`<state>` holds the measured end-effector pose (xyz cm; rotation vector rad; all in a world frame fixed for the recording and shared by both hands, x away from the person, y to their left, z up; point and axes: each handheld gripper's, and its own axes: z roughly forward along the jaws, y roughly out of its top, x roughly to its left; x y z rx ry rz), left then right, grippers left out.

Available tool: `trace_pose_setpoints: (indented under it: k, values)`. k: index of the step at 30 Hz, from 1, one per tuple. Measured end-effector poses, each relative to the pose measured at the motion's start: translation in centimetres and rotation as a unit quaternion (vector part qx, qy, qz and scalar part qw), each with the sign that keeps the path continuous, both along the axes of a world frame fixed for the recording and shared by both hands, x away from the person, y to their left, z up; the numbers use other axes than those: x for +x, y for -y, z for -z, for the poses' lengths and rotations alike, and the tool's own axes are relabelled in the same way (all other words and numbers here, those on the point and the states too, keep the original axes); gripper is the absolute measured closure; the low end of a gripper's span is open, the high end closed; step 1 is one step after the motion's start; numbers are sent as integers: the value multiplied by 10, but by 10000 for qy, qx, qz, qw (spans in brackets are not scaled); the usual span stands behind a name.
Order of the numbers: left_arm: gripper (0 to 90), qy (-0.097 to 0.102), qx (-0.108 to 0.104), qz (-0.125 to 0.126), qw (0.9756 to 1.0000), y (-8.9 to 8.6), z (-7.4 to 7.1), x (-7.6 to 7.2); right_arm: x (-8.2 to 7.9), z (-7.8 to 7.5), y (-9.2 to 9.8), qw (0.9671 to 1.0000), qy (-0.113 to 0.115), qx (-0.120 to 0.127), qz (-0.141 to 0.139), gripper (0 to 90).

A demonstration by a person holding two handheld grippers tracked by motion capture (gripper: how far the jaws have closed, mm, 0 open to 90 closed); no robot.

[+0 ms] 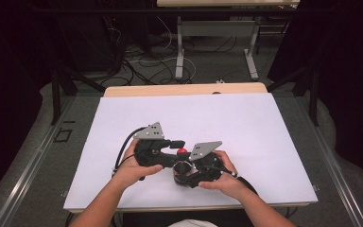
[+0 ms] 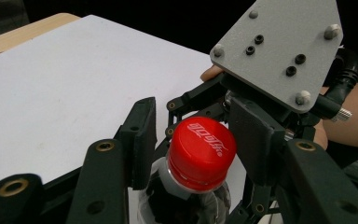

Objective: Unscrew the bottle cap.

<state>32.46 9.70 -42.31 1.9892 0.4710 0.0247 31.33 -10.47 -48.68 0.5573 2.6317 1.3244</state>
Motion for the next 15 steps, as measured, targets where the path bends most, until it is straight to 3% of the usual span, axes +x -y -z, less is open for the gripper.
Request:
trace_pose_setpoints:
  k: [4,9,12,15]
  values:
    - [610,54,0,-98,9999,6,2,-2,1,1,0,10000,-36,-21,-4,299]
    - [615,53,130,-743,9971,13,-1,-9,2,2,0,9998,-32,-8,207,299]
    - [616,-74,176,-1349,9907,19,-2,-15,3,2,0,9994,31,-52,348,299]
    - [617,-8,290,-1784,9835,26,-3,-22,2,2,-1,9989,21,-99,467,299]
